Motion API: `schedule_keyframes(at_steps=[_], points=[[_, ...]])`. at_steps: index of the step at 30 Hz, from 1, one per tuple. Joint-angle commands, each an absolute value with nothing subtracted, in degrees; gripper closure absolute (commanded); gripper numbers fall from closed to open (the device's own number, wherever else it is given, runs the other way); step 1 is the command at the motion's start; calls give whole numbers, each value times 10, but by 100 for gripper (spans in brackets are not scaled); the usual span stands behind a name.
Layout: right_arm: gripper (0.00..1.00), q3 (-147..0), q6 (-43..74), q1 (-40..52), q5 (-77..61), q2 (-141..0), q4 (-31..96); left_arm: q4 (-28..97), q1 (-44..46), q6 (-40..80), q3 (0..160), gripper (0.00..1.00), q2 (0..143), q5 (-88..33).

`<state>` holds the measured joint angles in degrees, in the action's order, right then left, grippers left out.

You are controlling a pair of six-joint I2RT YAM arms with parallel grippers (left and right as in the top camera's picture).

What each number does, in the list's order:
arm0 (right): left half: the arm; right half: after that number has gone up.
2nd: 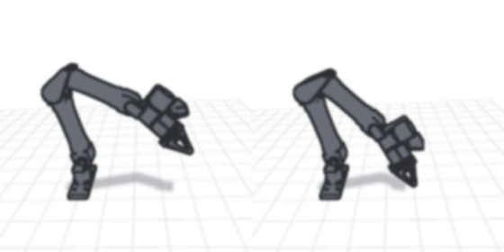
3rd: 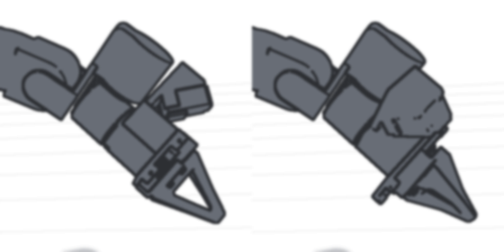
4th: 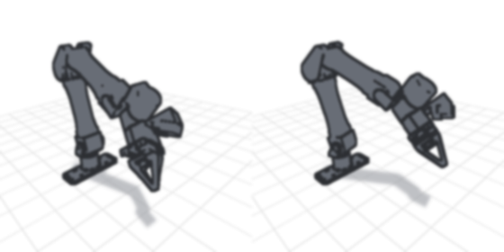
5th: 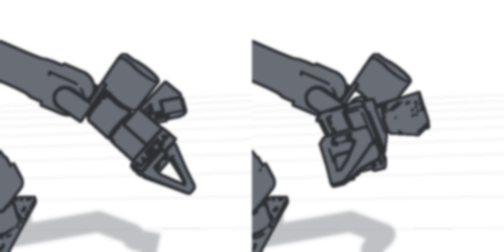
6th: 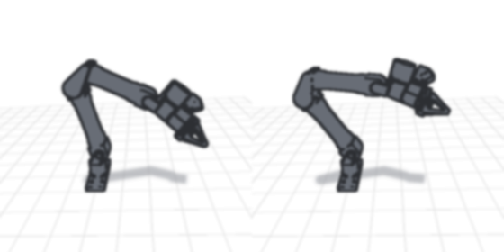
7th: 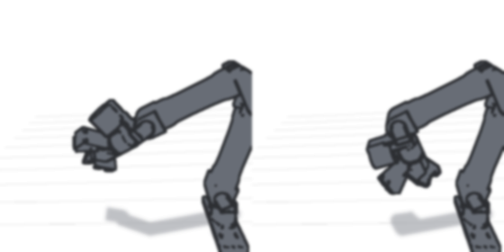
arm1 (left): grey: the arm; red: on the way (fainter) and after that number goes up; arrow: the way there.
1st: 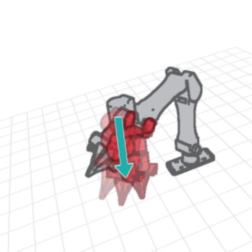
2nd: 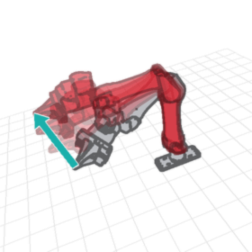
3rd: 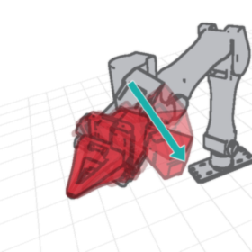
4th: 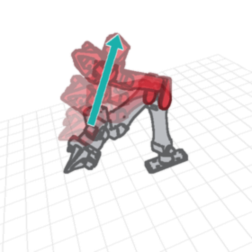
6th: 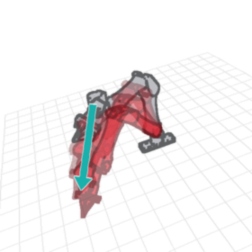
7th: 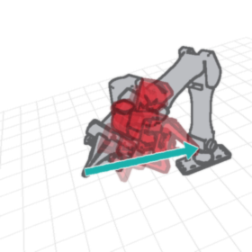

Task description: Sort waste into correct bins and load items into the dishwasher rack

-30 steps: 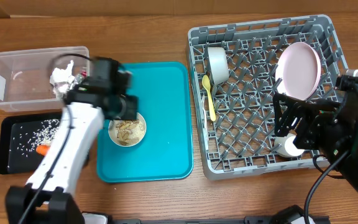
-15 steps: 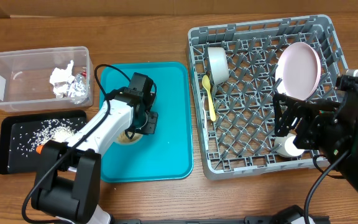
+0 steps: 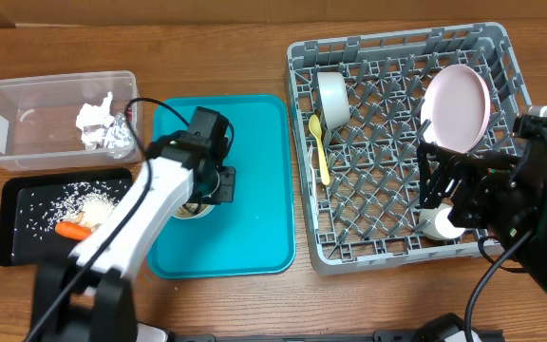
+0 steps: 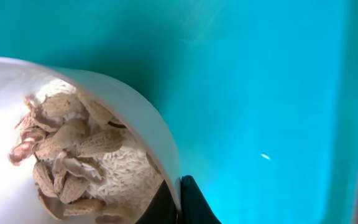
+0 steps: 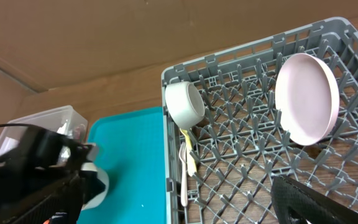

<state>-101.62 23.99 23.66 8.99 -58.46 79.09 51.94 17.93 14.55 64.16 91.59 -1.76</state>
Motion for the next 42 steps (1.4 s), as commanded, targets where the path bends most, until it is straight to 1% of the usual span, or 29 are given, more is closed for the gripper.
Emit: schedule_keyframes(at_steps=[1, 7, 10, 11, 15, 17, 19, 22, 24, 29, 31, 36, 42], points=[[0, -1021, 241, 236, 94, -584, 788, 538, 175, 194, 666, 96, 832, -30], [0, -1021, 241, 236, 94, -584, 788, 589, 126, 236, 666, 96, 758, -36], [0, -1021, 240, 236, 94, -584, 788, 602, 69, 230, 666, 96, 729, -66], [0, -1021, 241, 236, 94, -584, 788, 604, 25, 208, 665, 96, 722, -98], [0, -1021, 240, 236, 94, -584, 788, 602, -98, 139, 660, 96, 724, -204], [0, -1021, 240, 236, 94, -584, 788, 595, -167, 93, 653, 96, 729, -274], [0, -1021, 240, 236, 94, -584, 788, 585, -238, 28, 647, 96, 742, -371], [0, -1021, 241, 236, 94, -584, 788, 579, -312, -54, 641, 96, 771, -486], [0, -1021, 241, 236, 94, -584, 788, 576, -346, -103, 634, 96, 797, -536], [0, -1021, 241, 236, 94, -584, 788, 543, -389, -226, 596, 96, 878, -696], [0, -1021, 241, 236, 94, -584, 788, 539, -399, -260, 588, 96, 912, -738], [0, -1021, 240, 236, 94, -584, 788, 552, -430, -326, 586, 96, 975, -765], [0, -1021, 241, 236, 94, -584, 788, 613, -472, -417, 586, 96, 983, -790]])
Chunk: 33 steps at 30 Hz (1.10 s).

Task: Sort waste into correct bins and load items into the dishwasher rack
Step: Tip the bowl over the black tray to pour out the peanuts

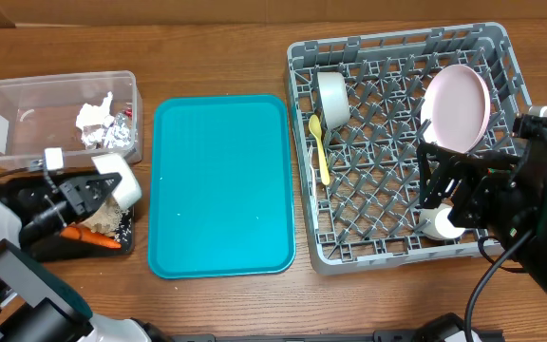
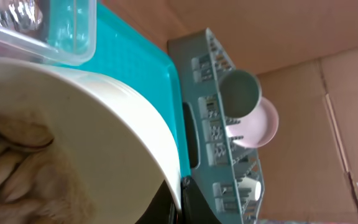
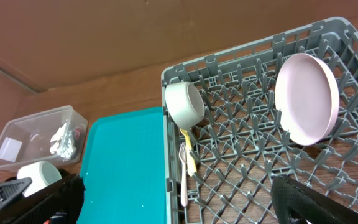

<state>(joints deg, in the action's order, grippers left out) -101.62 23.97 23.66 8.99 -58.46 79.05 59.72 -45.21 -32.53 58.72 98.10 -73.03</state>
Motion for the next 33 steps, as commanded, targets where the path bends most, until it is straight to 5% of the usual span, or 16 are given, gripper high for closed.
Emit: schedule_keyframes(at_steps=[1, 33], points=[[0, -1021, 241, 236, 94, -584, 788, 623, -478, -427, 585, 96, 983, -803], [0, -1021, 241, 236, 94, -584, 788, 651, -553, -483, 526, 96, 987, -897]])
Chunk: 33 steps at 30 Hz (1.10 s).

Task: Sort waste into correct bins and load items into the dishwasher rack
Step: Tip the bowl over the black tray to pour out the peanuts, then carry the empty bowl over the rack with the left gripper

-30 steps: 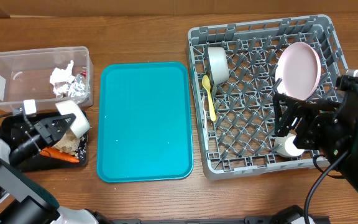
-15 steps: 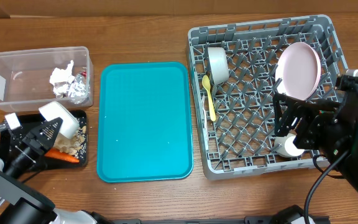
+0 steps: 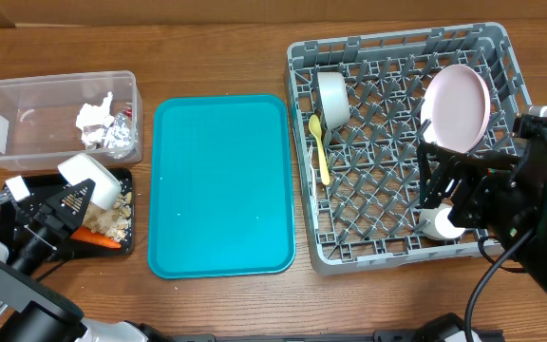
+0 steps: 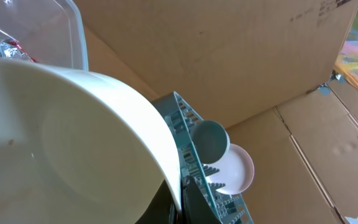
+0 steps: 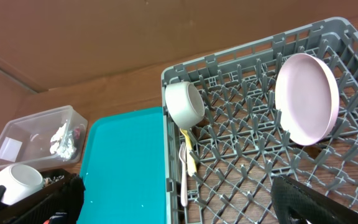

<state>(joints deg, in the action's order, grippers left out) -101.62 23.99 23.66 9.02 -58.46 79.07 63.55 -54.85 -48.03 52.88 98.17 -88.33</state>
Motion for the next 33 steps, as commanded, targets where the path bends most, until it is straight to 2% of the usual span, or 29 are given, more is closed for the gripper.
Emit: schedule_keyframes(at_steps=[1, 7, 13, 17, 21, 26, 29, 33], points=[[0, -1021, 241, 236, 94, -584, 788, 664, -552, -507, 526, 96, 986, -896], [0, -1021, 241, 236, 94, -584, 788, 671, -545, -516, 528, 96, 986, -882], [0, -1021, 241, 236, 94, -584, 788, 787, -540, -611, 578, 96, 965, -818], [0, -1021, 241, 236, 94, -584, 788, 819, -529, -607, 625, 96, 930, -806], [0, -1021, 241, 236, 94, -584, 788, 821, -502, -489, 696, 96, 894, -750], [0, -1021, 241, 236, 94, -584, 788, 784, -439, -286, 788, 96, 864, -644], [0, -1021, 240, 236, 94, -584, 788, 737, -372, -152, 824, 96, 845, -528], [0, -1021, 241, 236, 94, -584, 788, 682, -244, -46, 834, 96, 822, -404]])
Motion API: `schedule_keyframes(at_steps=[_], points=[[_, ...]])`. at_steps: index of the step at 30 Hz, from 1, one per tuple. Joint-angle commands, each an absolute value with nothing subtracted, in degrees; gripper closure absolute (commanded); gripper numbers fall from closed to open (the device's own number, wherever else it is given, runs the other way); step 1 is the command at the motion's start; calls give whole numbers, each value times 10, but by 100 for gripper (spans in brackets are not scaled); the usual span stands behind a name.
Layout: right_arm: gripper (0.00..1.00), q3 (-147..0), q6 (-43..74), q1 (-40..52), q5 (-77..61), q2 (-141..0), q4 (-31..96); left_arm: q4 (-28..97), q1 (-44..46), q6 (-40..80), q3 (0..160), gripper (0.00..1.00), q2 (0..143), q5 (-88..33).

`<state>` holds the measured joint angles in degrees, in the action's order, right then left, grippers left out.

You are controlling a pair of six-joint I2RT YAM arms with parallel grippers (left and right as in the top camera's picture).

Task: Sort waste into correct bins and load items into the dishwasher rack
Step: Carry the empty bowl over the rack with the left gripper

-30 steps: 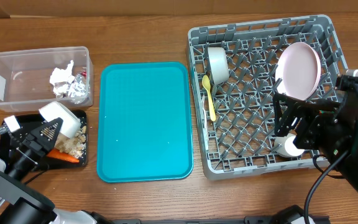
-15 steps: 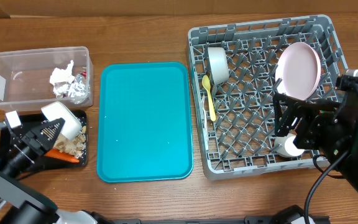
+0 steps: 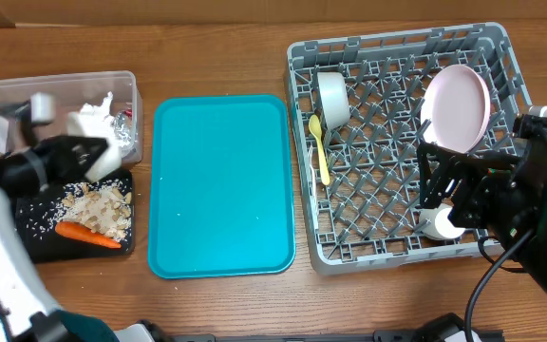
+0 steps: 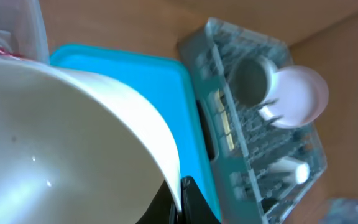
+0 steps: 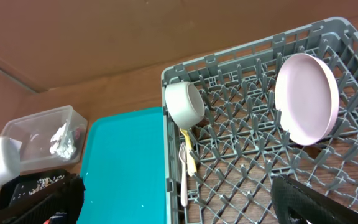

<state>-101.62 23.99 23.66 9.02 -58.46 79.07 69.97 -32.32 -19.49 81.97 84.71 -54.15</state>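
Observation:
My left gripper [image 3: 82, 152] is shut on the rim of a white bowl [image 3: 103, 160], held above the gap between the clear bin and the black tray; the arm is blurred. In the left wrist view the bowl [image 4: 73, 143] is empty inside, its rim pinched between my fingers [image 4: 188, 202]. Peanut shells, rice and a carrot [image 3: 88, 214] lie in the black tray [image 3: 27, 228]. My right gripper [image 3: 442, 185] hangs open over the grey dishwasher rack [image 3: 302, 142], with nothing between its fingers [image 5: 316, 199].
The clear bin [image 3: 8, 104] holds crumpled foil [image 3: 103, 128]. A bare teal tray [image 3: 221, 185] lies in the middle. In the rack stand a pink plate [image 3: 458, 106], a pale cup [image 3: 331, 97], a yellow spoon [image 3: 319, 147] and a white cup [image 3: 442, 224].
The left gripper has moved with the empty bowl from low over the black tray's left side to higher and farther back, by the clear bin's front edge. The right arm has not moved.
The left gripper was shut on the bowl, full of peanut shells and rice, on the teal tray. Then it held the bowl tilted over the black tray. Then the bowl was empty and the waste lay in the tray. Now the bowl is raised near the bin.

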Motion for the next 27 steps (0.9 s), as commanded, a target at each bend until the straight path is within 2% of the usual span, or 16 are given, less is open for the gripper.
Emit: schedule_keyframes(at_steps=[1, 5, 10, 13, 23, 27], points=[[0, -1021, 241, 236, 94, -584, 788, 666, -203, -19, 834, 96, 821, -384], [0, -1021, 241, 236, 94, -584, 788, 588, -60, 69, 834, 96, 825, -360], [0, -1021, 241, 236, 94, -584, 788, 398, 101, 117, 834, 96, 842, -472], [0, -1021, 241, 236, 94, -584, 788, 300, 168, 165, 834, 96, 861, -475], [0, -1021, 241, 236, 94, -584, 788, 112, 303, 278, 834, 96, 995, -512], [0, -1021, 241, 236, 94, -584, 788, 50, 331, 310, 834, 96, 1038, -536]])
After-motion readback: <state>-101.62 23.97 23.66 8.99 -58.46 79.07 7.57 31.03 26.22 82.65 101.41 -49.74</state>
